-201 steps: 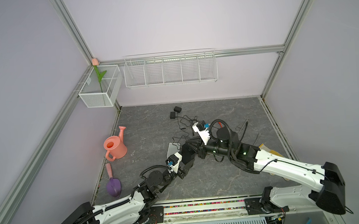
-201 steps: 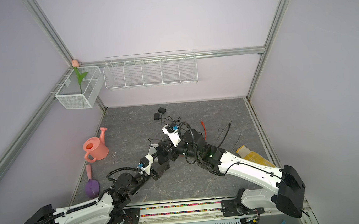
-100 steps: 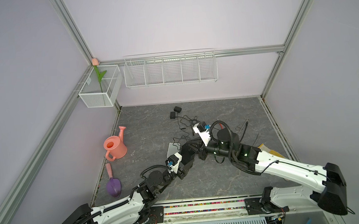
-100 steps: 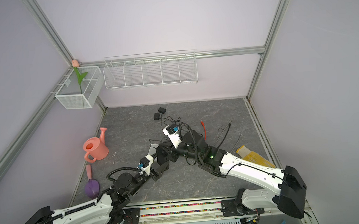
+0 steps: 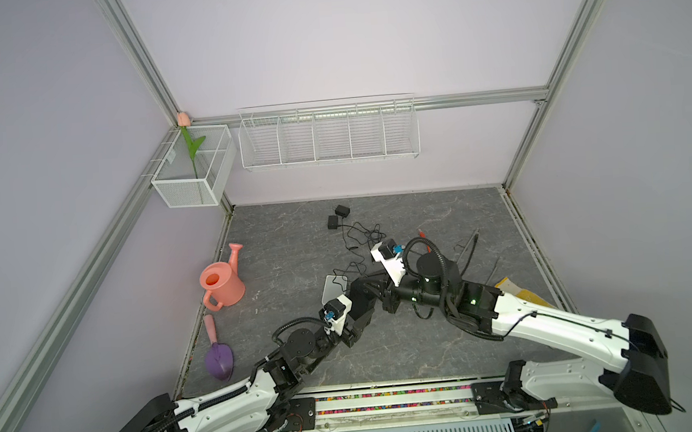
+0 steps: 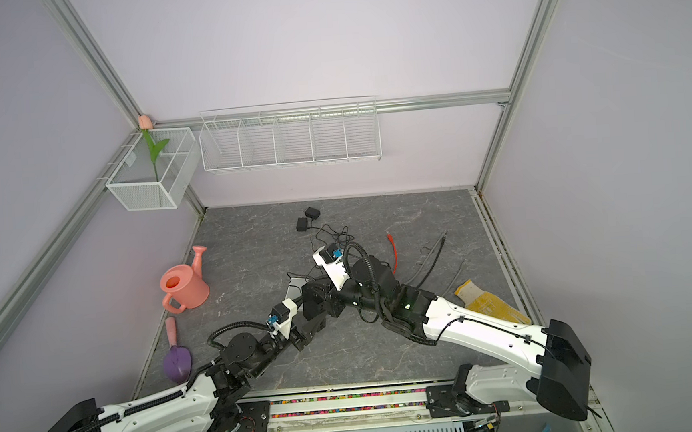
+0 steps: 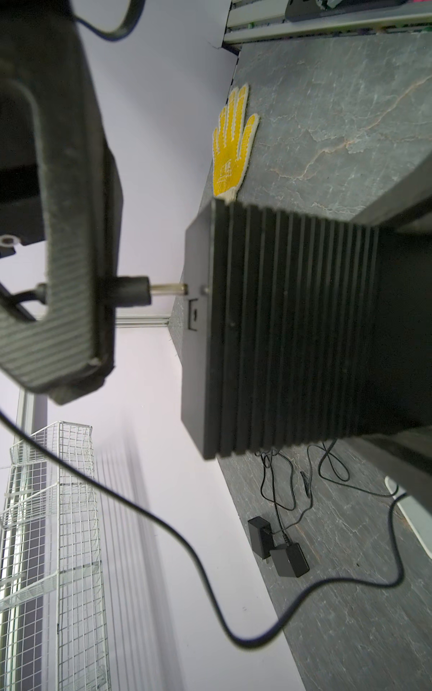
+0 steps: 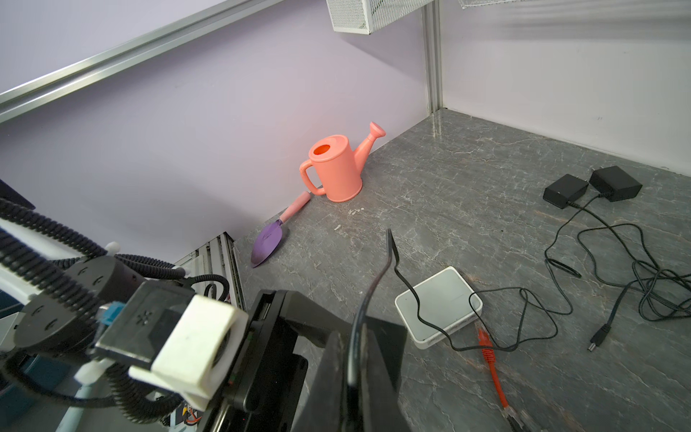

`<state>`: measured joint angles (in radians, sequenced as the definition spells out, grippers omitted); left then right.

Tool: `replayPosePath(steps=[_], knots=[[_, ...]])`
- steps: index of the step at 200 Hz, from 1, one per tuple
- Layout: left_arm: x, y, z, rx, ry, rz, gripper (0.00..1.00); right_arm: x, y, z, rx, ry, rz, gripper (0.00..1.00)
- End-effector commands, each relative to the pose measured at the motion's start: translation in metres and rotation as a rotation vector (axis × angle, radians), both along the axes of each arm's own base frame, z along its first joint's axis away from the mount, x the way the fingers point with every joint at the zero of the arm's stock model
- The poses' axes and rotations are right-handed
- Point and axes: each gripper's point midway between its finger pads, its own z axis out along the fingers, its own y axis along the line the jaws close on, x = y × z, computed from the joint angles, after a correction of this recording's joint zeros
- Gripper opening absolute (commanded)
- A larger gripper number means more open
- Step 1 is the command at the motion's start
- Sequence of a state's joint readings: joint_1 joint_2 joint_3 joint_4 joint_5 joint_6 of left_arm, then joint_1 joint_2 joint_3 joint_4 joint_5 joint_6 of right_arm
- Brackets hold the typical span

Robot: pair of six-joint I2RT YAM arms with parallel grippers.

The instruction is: Insert the plug into the switch port

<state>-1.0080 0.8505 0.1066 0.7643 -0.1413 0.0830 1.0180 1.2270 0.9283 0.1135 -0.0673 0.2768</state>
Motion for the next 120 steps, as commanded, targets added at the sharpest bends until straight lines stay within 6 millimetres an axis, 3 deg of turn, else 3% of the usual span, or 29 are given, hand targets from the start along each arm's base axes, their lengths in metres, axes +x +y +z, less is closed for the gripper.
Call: replayPosePath(steps=[1,120], knots=[[0.003,0.0,0.027,-0.069,-0.031,0.008,0.0,-0.002,-0.001,-0.002,0.008,0.001,-0.01,0.07],[-0.001,0.001,0.03,-0.072,-0.033,0.001,0.0,0.005,0.006,-0.013,-0.011,0.011,-0.024,0.07]])
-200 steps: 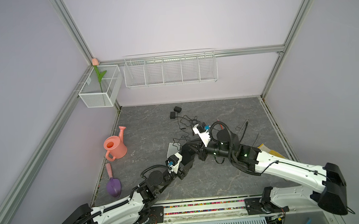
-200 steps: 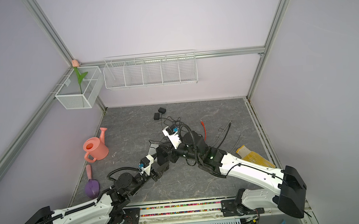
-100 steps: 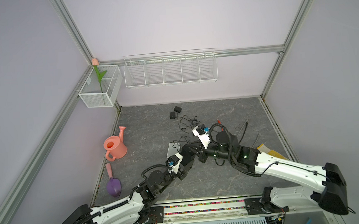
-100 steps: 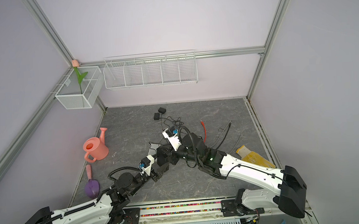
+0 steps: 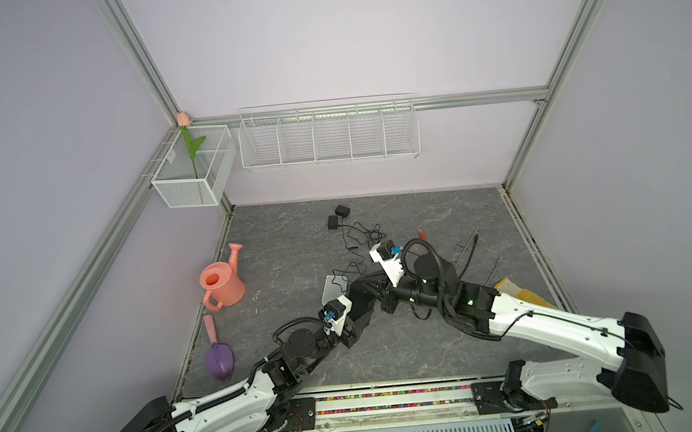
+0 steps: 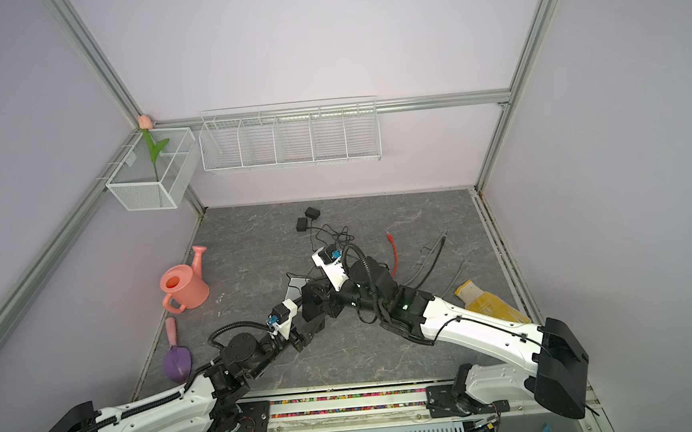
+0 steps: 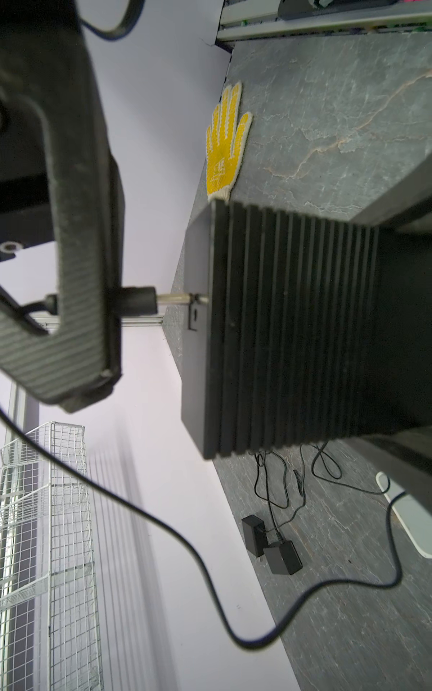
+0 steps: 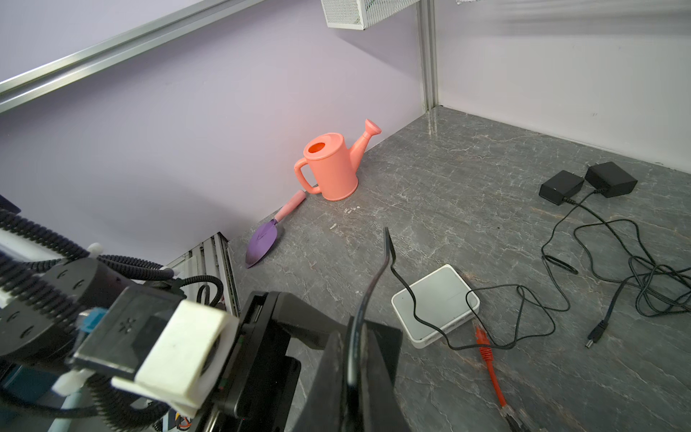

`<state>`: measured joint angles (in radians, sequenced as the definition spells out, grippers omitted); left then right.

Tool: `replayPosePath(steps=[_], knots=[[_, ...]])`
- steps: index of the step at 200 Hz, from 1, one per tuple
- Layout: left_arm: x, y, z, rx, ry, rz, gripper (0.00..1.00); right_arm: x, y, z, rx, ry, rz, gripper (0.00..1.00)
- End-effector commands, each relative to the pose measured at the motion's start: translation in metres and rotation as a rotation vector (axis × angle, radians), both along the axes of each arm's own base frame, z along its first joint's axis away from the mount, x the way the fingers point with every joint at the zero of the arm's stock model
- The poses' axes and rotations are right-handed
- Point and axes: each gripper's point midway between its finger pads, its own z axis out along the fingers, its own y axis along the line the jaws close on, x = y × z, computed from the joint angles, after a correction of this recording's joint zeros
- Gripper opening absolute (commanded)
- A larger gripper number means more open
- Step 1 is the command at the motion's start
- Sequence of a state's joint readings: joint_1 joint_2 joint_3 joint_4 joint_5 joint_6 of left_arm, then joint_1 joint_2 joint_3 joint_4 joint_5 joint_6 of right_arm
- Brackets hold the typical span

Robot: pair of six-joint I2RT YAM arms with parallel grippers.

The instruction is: Insert the plug into the switch port

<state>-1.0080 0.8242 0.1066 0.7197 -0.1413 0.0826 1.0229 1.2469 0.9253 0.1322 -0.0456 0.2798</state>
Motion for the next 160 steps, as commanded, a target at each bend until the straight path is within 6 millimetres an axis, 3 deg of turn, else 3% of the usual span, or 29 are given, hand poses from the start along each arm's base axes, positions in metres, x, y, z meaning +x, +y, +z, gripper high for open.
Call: replayPosePath(steps=[1,95,133,160], knots=[[0.0,-0.001,0.033,-0.089,-0.043,0.0,0.0,0.001,0.003,-0.007,-0.004,0.01,-0.007,0.07],[-0.001,0.002,0.037,-0.102,-0.048,0.009,0.0,0.001,0.007,-0.015,-0.014,0.026,-0.005,0.06],[0.0,0.0,0.042,-0.105,-0.02,0.006,0.0,-0.001,0.01,-0.031,-0.06,0.034,-0.004,0.06],[-0.002,0.006,0.057,-0.157,-0.03,0.01,0.0,-0.003,0.009,-0.04,-0.077,0.039,-0.012,0.07]])
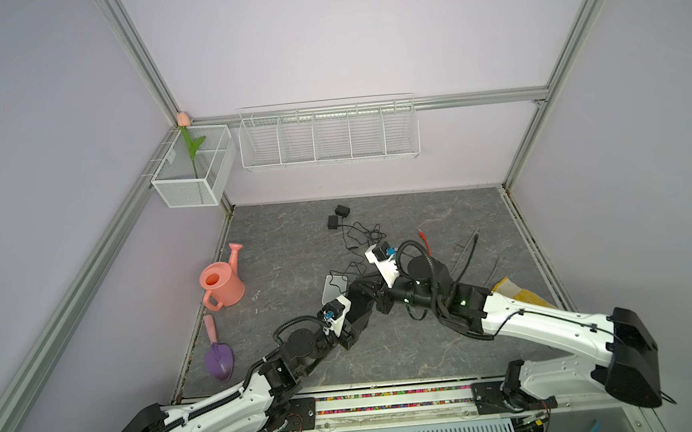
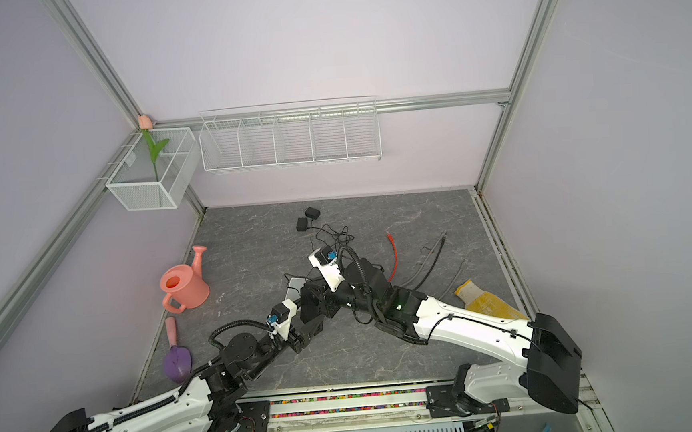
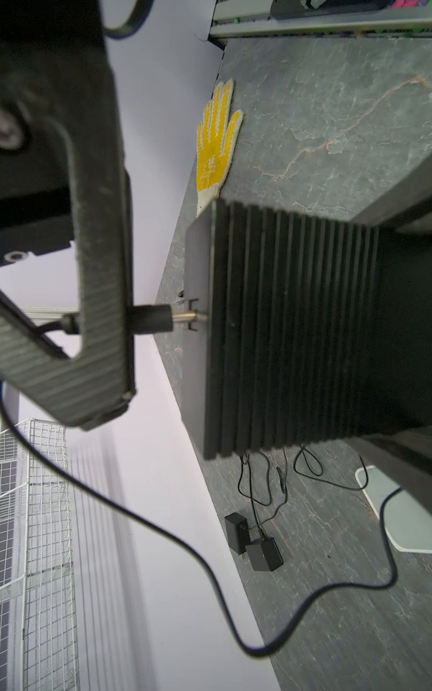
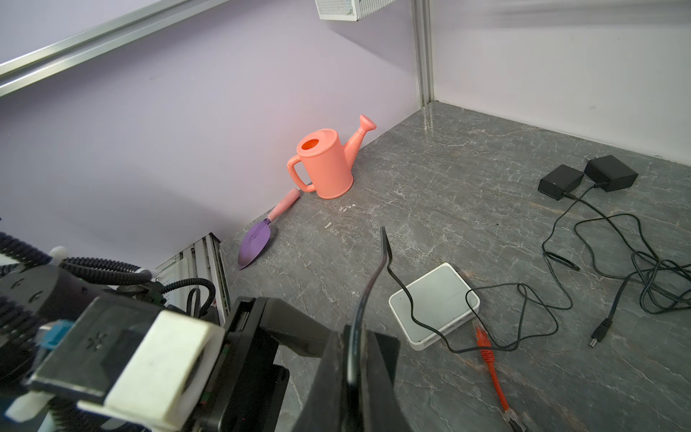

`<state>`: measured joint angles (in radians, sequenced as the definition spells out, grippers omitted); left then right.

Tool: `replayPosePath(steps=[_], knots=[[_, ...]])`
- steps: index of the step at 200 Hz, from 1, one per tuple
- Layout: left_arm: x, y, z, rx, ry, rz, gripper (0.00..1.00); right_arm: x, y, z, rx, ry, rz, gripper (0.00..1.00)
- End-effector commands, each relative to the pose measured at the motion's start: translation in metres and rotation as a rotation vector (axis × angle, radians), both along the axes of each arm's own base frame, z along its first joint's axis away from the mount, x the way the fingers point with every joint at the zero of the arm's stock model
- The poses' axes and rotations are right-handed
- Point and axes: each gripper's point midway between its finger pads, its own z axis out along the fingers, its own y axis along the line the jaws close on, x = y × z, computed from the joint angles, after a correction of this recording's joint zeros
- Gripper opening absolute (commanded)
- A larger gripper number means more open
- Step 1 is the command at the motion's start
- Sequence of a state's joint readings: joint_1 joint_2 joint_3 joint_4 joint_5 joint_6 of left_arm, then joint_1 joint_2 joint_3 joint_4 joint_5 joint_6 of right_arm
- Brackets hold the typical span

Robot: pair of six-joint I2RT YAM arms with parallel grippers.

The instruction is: Insert the plug into the switch port

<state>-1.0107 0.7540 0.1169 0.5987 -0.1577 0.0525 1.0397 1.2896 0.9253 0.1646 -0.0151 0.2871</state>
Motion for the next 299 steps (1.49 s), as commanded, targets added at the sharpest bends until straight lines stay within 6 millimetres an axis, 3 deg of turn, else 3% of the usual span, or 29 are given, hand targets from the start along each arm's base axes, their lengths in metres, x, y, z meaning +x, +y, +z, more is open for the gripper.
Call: replayPosePath(steps=[1,40,43,56,88,93,143,299], knots=[[-0.002,0.001,0.062,-0.172,-0.076,-0.003,0.0,-0.006,0.001,-0.03,-0.067,0.035,0.002,0.07],[-0.005,0.006,0.069,-0.206,-0.058,-0.004,0.0,-0.008,0.004,-0.046,-0.105,0.045,-0.003,0.07],[-0.005,0.006,0.085,-0.235,-0.073,-0.006,0.0,-0.008,0.005,-0.047,-0.106,0.047,-0.004,0.06],[-0.006,0.006,0.091,-0.244,-0.074,-0.009,0.0,-0.009,0.007,-0.051,-0.114,0.055,-0.002,0.06],[-0.006,0.01,0.096,-0.26,-0.084,-0.002,0.0,-0.009,0.009,-0.055,-0.117,0.063,-0.008,0.07],[-0.006,0.01,0.097,-0.262,-0.086,-0.001,0.0,-0.011,0.004,-0.068,-0.145,0.076,-0.011,0.07],[-0.009,0.022,0.11,-0.326,-0.114,0.019,0.0,-0.012,-0.001,-0.086,-0.171,0.107,-0.024,0.07],[-0.022,0.045,0.144,-0.433,-0.182,0.023,0.0,-0.021,-0.004,-0.12,-0.215,0.186,-0.022,0.06]])
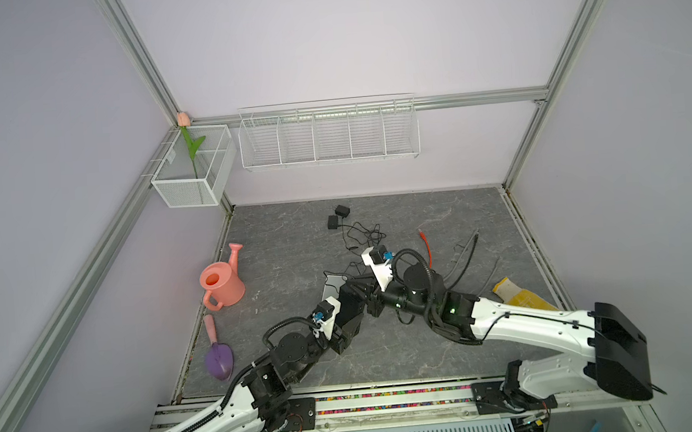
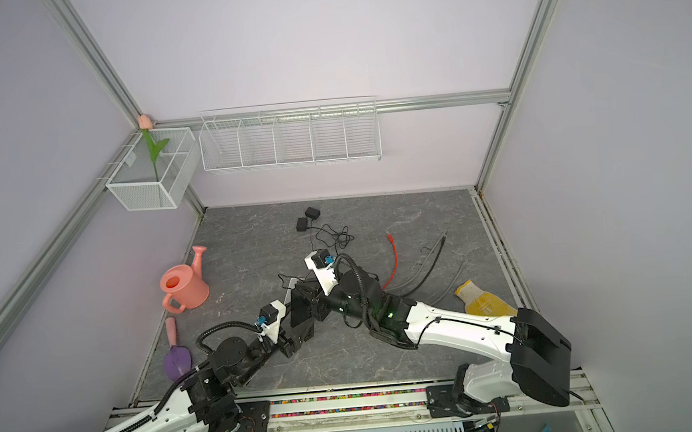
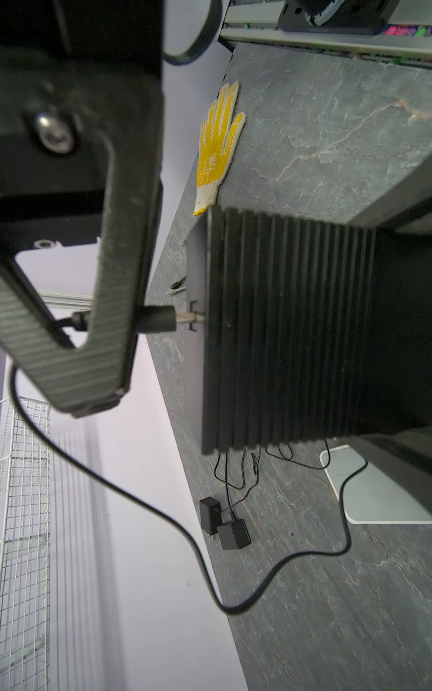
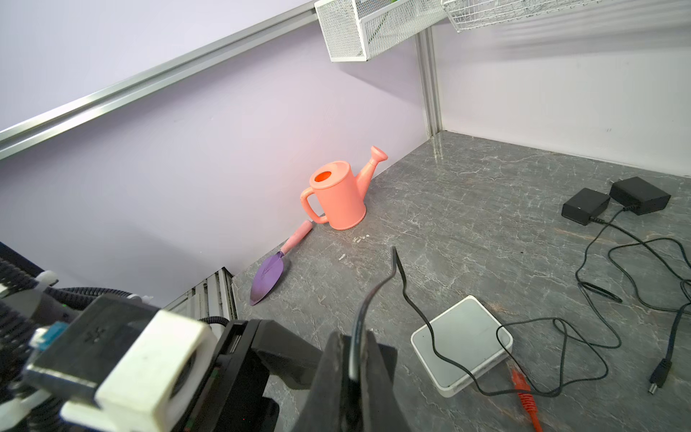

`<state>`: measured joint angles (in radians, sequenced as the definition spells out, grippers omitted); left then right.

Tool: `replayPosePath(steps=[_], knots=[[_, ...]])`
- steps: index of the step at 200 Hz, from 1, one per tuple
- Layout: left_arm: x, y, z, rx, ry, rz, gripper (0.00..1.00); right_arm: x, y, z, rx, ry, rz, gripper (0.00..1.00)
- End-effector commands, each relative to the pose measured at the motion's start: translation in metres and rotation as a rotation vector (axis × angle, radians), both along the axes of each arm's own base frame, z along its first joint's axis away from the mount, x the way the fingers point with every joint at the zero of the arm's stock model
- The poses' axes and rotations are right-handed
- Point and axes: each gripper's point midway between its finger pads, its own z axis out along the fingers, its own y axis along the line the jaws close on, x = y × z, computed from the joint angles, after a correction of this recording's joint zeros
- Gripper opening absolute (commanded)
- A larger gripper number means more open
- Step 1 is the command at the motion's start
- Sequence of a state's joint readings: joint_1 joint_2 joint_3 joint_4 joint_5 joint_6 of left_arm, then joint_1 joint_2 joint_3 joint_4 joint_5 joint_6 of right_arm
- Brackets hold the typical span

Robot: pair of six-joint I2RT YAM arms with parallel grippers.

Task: Insert the plug into the switch port
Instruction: 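Press the black plug down into the box's top port with the right gripper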

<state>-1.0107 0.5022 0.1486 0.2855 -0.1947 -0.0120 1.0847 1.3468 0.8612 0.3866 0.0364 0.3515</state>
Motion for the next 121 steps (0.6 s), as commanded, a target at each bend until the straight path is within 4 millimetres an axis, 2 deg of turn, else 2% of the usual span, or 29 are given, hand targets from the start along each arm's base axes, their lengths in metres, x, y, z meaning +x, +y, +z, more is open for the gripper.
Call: replayPosePath(steps=[1,62,121], knots=[[-0.015,0.022,0.136,-0.411,-0.252,-0.002,0.0,-0.018,-0.023,-0.118,-0.323,0.193,0.006,0.06],[-0.019,0.023,0.148,-0.438,-0.267,-0.02,0.0,-0.024,-0.019,-0.129,-0.342,0.213,0.013,0.07],[-0.023,0.03,0.157,-0.471,-0.285,-0.015,0.0,-0.028,-0.023,-0.144,-0.369,0.232,-0.001,0.07]])
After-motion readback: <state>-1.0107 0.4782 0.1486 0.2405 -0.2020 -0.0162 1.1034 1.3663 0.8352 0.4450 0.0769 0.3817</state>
